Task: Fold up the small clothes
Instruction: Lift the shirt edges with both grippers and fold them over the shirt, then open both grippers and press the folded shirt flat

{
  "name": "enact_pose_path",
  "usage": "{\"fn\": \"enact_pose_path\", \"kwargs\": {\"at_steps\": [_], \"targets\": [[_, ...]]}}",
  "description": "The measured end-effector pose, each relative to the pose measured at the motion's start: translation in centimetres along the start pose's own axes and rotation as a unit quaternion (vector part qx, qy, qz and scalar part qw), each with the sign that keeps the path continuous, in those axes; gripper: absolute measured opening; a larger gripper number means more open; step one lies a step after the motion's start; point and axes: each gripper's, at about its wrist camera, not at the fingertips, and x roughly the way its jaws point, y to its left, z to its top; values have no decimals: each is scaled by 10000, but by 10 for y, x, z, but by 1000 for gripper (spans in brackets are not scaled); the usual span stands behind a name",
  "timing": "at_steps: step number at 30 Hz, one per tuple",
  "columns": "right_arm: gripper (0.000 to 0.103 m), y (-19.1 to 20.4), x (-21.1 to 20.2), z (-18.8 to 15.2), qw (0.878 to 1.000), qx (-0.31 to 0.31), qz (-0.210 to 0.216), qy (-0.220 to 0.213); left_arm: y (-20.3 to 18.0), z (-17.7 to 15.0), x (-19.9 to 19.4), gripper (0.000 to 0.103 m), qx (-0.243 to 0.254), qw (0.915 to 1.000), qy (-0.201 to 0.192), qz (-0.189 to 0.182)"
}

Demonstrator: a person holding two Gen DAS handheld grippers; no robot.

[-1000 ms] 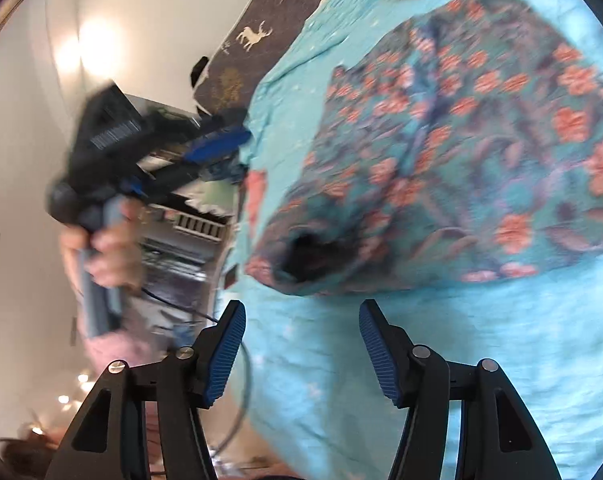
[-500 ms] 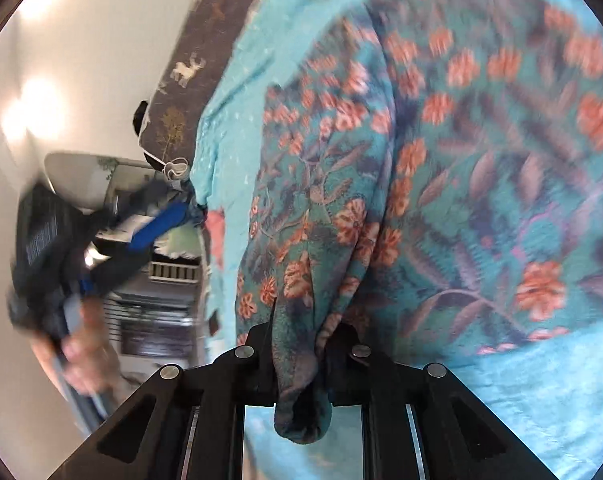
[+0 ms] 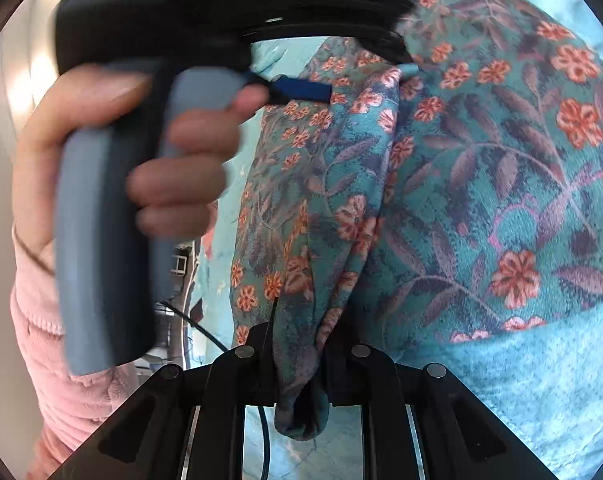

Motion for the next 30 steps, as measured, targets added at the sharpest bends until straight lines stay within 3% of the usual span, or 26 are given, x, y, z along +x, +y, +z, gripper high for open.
{"fn": "enact_pose_path", "kwargs": {"at_steps": [2,4,9,13,19,25,28,30], "targets": [[14,-1,-1,0,10000,-57,-10,-5,0,0,-2,17,29,9998,-90,150],[14,-2,-3,1,9999,-104,8,2,7,-1,-9,8,-10,9998,-162,62],[14,2,-12,1,9995,-300,18,-87,36,-3,-38,7,-431,9963,-509,-540],[14,10,-39,3,9973,-596,-78,-416,46,0,-70,7,-638,9891,-907,-971],[13,1,-107,19,9899,-835,-475,-1040,26,27,-104,7,-681,9789,-1287,-1436],[13,-39,-134,32,9929,-416,-769,-807,-14,63,-79,5,-361,9806,-1206,-1500],[14,-61,-127,31,9913,-271,-1057,-733,-34,69,-54,5,-325,9835,-956,-1501],[14,-74,-124,30,9925,-118,-1013,-682,-39,68,-44,6,-292,9829,-885,-1588]]}}
